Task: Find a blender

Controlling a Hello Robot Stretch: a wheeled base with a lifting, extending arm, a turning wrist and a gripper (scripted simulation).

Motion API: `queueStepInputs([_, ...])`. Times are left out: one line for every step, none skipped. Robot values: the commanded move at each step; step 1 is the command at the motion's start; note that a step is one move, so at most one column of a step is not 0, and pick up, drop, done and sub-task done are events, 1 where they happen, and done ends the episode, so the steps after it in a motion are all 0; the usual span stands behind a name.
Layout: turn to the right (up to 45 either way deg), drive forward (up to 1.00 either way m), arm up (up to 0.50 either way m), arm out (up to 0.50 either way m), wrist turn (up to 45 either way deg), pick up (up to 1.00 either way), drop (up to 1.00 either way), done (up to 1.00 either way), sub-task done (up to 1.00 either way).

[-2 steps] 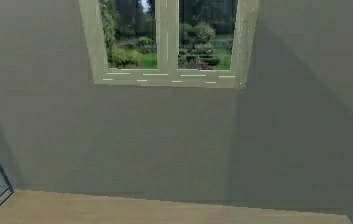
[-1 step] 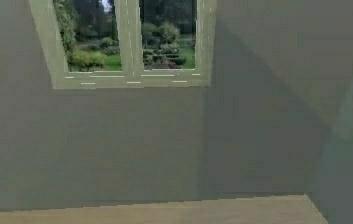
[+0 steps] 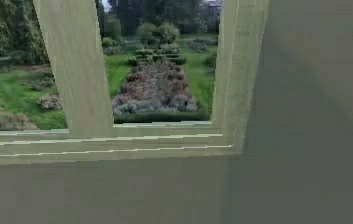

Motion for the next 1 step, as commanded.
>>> queueStepInputs([-45.0, 0.0, 0.0, 0.0, 0.0, 0.0, 0.0, 0.0, 0.0])
